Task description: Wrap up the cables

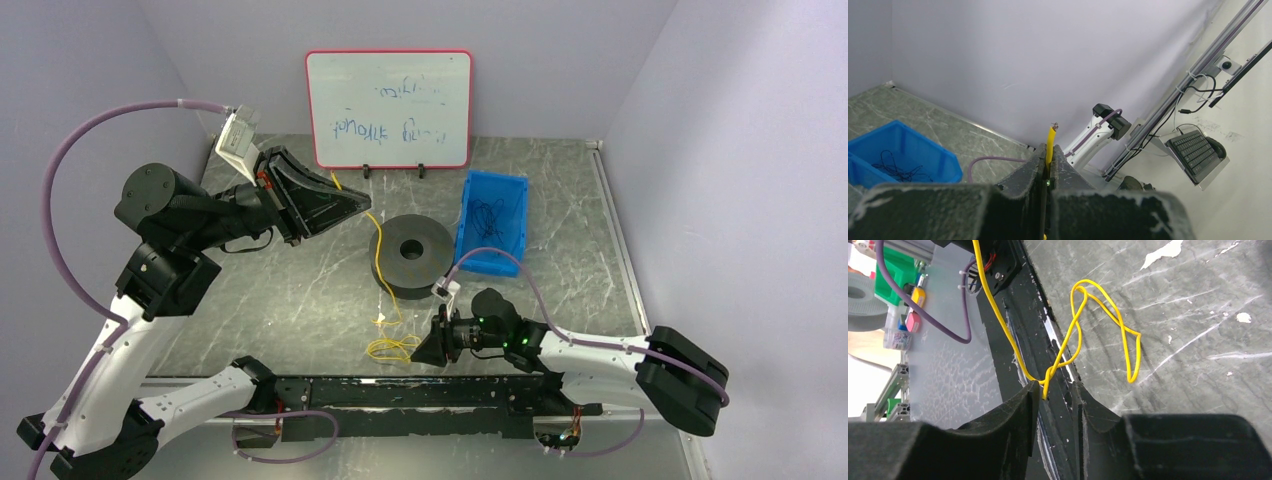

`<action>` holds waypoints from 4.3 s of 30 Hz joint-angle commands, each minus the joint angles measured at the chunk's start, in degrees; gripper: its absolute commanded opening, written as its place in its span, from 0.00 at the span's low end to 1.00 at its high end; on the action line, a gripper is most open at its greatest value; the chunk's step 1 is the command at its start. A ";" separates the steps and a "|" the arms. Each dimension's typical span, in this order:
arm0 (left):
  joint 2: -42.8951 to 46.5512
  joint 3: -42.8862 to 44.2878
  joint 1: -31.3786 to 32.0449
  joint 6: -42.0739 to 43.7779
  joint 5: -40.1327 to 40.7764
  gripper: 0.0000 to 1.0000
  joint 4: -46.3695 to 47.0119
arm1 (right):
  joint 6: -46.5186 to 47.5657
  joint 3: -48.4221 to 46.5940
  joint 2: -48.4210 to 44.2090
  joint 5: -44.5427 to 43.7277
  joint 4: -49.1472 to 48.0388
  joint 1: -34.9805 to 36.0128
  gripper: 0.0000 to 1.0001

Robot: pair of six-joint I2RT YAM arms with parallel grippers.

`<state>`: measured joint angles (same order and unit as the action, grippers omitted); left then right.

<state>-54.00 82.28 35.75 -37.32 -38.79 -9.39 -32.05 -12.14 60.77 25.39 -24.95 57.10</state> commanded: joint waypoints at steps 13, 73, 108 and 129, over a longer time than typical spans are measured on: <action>0.30 -0.71 0.29 -0.56 -1.03 0.07 0.78 | -0.23 -1.12 -0.11 -0.16 -0.56 1.24 0.18; 25.00 -6.64 0.20 15.71 34.81 0.07 -33.13 | 9.01 -51.27 -1.42 -58.92 39.98 -35.29 0.00; 37.23 24.07 2.19 24.31 55.93 0.07 -50.62 | -13.83 -39.65 6.63 -63.12 46.81 -72.25 0.00; 39.14 38.56 8.73 20.67 57.01 0.07 -60.18 | -18.02 -29.33 17.00 -52.18 43.59 -88.23 0.00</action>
<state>-17.15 116.55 41.10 -15.88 18.00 -68.05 -48.99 -42.52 75.92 -28.38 20.58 -28.75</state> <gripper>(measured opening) 0.078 0.018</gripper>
